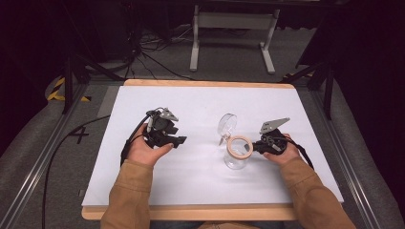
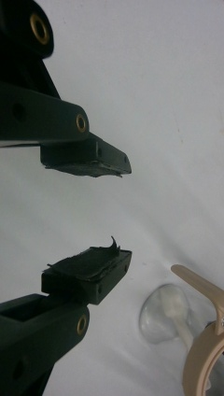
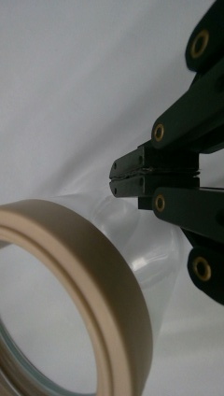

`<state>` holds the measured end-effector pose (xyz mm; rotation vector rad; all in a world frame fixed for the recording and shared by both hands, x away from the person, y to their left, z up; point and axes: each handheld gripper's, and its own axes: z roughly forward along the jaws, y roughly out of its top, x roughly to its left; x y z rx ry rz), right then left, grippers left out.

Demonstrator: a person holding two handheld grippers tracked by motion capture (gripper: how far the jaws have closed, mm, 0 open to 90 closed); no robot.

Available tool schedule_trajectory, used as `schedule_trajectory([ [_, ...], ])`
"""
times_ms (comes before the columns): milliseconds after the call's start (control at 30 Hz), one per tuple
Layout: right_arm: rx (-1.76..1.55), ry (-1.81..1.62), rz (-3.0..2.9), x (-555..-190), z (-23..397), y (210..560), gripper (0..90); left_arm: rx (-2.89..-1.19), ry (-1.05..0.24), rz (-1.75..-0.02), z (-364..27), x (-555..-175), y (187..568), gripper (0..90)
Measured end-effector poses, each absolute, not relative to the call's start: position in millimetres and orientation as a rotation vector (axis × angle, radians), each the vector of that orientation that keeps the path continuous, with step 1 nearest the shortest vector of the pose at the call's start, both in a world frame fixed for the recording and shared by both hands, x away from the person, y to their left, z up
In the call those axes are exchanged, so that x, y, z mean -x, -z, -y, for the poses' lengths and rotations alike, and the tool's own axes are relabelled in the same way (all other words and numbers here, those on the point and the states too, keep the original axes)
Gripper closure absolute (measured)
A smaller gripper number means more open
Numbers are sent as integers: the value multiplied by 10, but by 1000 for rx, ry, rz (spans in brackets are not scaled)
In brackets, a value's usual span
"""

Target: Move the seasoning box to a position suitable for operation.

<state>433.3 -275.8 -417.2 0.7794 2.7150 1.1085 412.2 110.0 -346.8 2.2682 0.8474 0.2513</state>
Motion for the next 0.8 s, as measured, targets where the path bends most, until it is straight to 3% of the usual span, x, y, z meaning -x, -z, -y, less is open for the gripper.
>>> schedule_trajectory([
  [800, -598, -1035, -2843, -3998, 2463, 4192, 896, -2259, -296, -770, -974, -4213, 3455, 519],
])
